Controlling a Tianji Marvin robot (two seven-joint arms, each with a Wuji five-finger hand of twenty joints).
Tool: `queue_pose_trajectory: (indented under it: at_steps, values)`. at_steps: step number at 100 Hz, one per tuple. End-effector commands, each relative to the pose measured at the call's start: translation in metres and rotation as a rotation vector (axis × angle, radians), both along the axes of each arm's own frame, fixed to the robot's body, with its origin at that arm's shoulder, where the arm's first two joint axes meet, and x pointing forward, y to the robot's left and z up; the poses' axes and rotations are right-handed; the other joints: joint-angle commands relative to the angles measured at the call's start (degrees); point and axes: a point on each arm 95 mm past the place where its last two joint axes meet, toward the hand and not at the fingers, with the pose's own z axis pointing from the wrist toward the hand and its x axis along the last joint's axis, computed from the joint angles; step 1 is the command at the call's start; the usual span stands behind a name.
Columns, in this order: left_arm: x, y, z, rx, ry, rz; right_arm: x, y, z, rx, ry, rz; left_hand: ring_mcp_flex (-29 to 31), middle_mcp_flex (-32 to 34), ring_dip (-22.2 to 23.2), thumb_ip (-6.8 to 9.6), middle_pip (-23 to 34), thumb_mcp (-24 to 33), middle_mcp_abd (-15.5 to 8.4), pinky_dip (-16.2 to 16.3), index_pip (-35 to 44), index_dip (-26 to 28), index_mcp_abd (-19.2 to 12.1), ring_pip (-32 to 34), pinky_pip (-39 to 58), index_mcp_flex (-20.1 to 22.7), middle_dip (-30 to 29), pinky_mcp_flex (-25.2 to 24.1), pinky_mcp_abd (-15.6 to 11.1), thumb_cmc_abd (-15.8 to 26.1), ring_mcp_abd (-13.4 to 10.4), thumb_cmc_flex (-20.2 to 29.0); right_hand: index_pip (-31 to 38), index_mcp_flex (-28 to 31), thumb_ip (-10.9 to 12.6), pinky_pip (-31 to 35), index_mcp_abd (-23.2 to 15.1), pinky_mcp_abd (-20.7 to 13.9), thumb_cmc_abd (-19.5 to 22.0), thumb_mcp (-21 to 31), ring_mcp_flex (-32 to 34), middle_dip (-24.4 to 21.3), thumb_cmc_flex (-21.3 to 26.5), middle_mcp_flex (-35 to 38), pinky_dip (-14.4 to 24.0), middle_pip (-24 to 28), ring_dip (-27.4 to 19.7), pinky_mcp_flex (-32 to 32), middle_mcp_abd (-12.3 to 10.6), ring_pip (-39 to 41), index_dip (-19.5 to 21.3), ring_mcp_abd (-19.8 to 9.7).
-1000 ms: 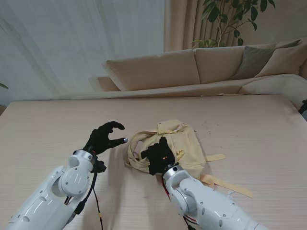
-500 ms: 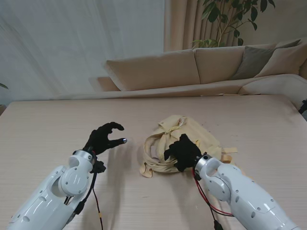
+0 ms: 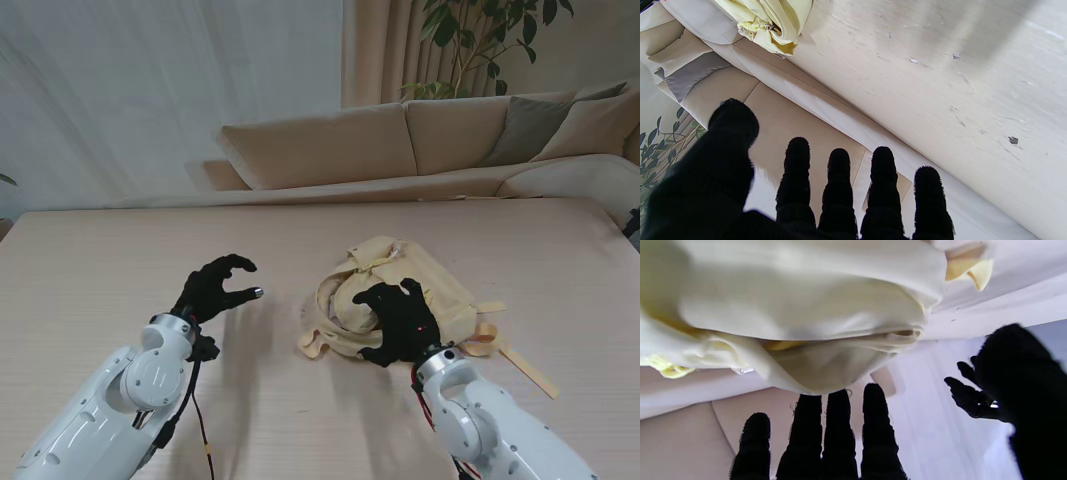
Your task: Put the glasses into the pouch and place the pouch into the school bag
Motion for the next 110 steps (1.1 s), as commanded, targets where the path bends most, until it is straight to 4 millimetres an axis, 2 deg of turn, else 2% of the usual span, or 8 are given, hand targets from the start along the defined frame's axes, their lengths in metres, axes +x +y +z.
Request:
queue_pose_trajectory:
  at_steps: [1, 32, 37, 74, 81, 92, 107, 110]
  values:
    - [-0.002, -0.004, 0.001, -0.011, 0.004, -0.009, -0.008, 0.025, -0.002, 0.026, 0.019, 0.010, 0.98, 0.44, -0.74, -0.28, -0.20, -1.99, 0.31, -0.53, -0.54, -0.84, 0.16, -0.75, 0.49, 0.06, -0.78, -0.45, 0.83, 0.93, 0.55, -1.26, -1.01, -3.52, 0.69, -2.45, 1.76, -1.21, 1.04, -2.08, -3.12, -0.29, -2.20, -3.33, 1.69, -0.37, -0.26, -0.89, 1.68, -0.68, -1.10, -0.34]
    - [-0.004, -0.004, 0.002, -0.024, 0.004, 0.000, -0.007, 0.066, -0.019, -0.082, -0.074, -0.212, 0.71, 0.47, -0.80, -0.26, -0.22, -2.13, 0.36, -0.46, -0.63, -0.99, 0.24, -0.87, 0.53, -0.12, -0.81, -0.53, 0.78, 1.00, 0.56, -1.23, -0.11, -4.84, -0.25, -9.99, 8.92, -3.07, -3.06, 1.38, -8.39, -2.45, -6.90, -4.64, 6.42, -4.46, -0.73, -1.86, 5.88, -0.71, -5.09, 1.12]
    - [-0.004, -0.003, 0.002, -0.025, 0.003, 0.002, -0.004, 0.070, -0.024, -0.109, -0.076, -0.253, 0.73, 0.39, -0.80, -0.25, -0.24, -2.14, 0.36, -0.46, -0.60, -1.00, 0.25, -0.87, 0.50, -0.09, -0.82, -0.55, 0.78, 1.01, 0.60, -1.16, 0.19, -4.68, -0.78, -13.48, 9.85, -2.97, -3.40, 1.97, -8.75, -2.60, -8.11, -4.63, 11.65, -5.32, -1.20, -1.22, 6.65, -0.98, -5.99, 1.65]
    - [-0.004, -0.004, 0.001, -0.028, 0.007, 0.001, 0.013, 0.107, -0.047, -0.132, -0.006, -0.436, 0.74, 0.62, -0.81, -0.22, -0.14, -2.19, 0.39, -0.46, -0.56, -1.08, 0.24, -0.87, 0.40, 0.03, -0.80, -0.64, 0.80, 1.14, 0.65, -1.08, -1.13, 1.91, -0.82, -10.67, 12.39, -2.04, 1.44, 0.34, -5.07, -0.38, -10.77, -4.35, 12.28, 1.16, -0.40, 0.62, 9.95, 0.44, -5.84, 4.95]
    - [-0.004, -0.003, 0.001, -0.028, 0.006, 0.002, 0.015, 0.113, -0.049, -0.138, 0.003, -0.447, 0.71, 0.39, -0.83, -0.23, -0.25, -2.20, 0.31, -0.45, -0.58, -1.10, 0.18, -0.90, 0.41, -0.02, -0.84, -0.59, 0.77, 1.32, 0.61, -1.12, -1.31, 3.23, -0.46, -5.01, 12.36, -1.72, 2.91, -0.62, -4.33, -0.39, -9.99, -3.14, 5.95, 1.32, 0.05, -0.05, 10.21, 1.03, -4.95, 5.27]
    - [-0.004, -0.003, 0.001, -0.034, 0.004, 0.008, 0.019, 0.120, -0.054, -0.141, 0.021, -0.481, 0.87, 0.53, -0.80, -0.26, -0.24, -2.20, 0.28, -0.44, -0.51, -1.10, 0.27, -0.82, 0.40, 0.18, -0.85, -0.54, 0.85, 1.73, 0.68, -1.17, -0.36, 6.79, -0.05, -1.14, 11.97, -0.91, 3.90, -1.35, -1.34, -0.03, -6.79, 1.01, 4.31, 1.78, 1.00, 0.52, 10.91, 3.05, -4.32, 6.18]
    - [-0.004, -0.003, 0.001, -0.041, 0.004, 0.011, 0.028, 0.126, -0.060, -0.166, -0.004, -0.503, 0.96, 0.75, -0.82, -0.31, -0.27, -2.26, 0.46, -0.43, -0.52, -1.15, 0.43, -0.82, 0.37, 0.44, -0.88, -0.55, 0.85, 2.12, 0.72, -1.15, 3.77, 14.00, 2.25, 12.02, 9.52, 0.93, 9.63, -4.72, 7.18, 1.96, 4.43, 11.58, -0.58, 4.28, 4.20, 1.04, 11.93, 9.31, -1.30, 8.01]
    - [-0.004, -0.003, 0.000, -0.041, 0.004, 0.011, 0.030, 0.127, -0.060, -0.169, -0.009, -0.506, 0.92, 0.74, -0.82, -0.31, -0.27, -2.28, 0.39, -0.42, -0.53, -1.16, 0.41, -0.83, 0.38, 0.46, -0.88, -0.54, 0.86, 2.20, 0.79, -1.15, 4.16, 15.70, 2.80, 16.24, 8.98, 1.45, 9.91, -4.58, 9.45, 2.65, 6.29, 14.05, -4.77, 4.60, 4.79, 0.81, 12.07, 10.17, -0.54, 8.47]
